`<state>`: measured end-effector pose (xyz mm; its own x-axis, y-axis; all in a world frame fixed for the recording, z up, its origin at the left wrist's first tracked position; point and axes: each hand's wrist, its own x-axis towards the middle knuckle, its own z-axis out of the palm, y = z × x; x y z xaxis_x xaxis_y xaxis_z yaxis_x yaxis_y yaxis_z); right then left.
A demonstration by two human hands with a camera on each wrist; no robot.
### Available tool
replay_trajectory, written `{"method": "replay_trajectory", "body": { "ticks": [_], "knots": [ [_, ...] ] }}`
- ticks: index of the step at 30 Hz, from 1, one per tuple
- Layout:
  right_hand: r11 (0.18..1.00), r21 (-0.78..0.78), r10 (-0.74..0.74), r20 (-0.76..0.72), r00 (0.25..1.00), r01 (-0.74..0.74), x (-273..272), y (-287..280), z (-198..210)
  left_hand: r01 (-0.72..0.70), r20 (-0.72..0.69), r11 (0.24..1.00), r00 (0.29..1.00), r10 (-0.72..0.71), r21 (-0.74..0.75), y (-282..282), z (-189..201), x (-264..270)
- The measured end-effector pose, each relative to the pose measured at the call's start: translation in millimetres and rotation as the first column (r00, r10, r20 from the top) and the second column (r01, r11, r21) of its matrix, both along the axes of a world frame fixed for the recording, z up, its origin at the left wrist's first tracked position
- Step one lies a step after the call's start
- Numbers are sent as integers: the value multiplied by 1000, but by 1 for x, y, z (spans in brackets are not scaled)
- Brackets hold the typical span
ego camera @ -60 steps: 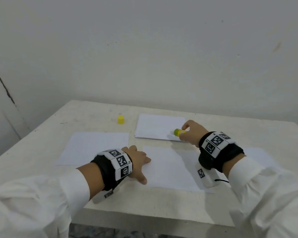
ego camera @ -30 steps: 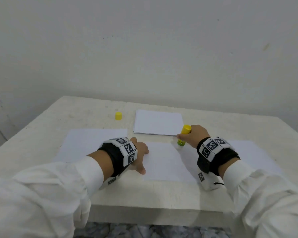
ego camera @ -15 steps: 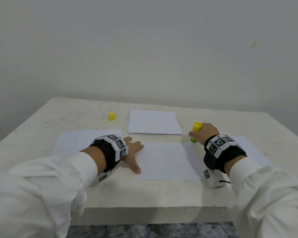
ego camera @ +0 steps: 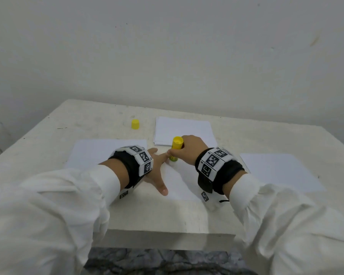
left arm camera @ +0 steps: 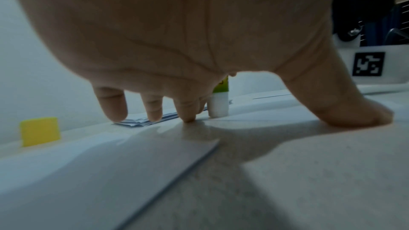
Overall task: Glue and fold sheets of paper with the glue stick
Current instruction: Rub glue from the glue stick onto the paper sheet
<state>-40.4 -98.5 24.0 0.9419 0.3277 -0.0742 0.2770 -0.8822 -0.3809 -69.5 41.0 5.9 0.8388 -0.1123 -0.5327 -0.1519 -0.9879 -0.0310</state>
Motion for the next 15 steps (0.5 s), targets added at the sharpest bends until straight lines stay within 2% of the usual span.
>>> {"method": "replay_trajectory", "body": {
  "ticks": [10, 15],
  "knots": [
    [988, 67, 142, -78, 987, -137, -32, -11, 2, 46, 4, 999, 999, -46, -3, 1, -9, 3],
    [986, 61, 159, -102, 982, -154, -52, -15, 3, 46, 4, 999, 999, -46, 21, -5, -6, 2]
  ]
}}
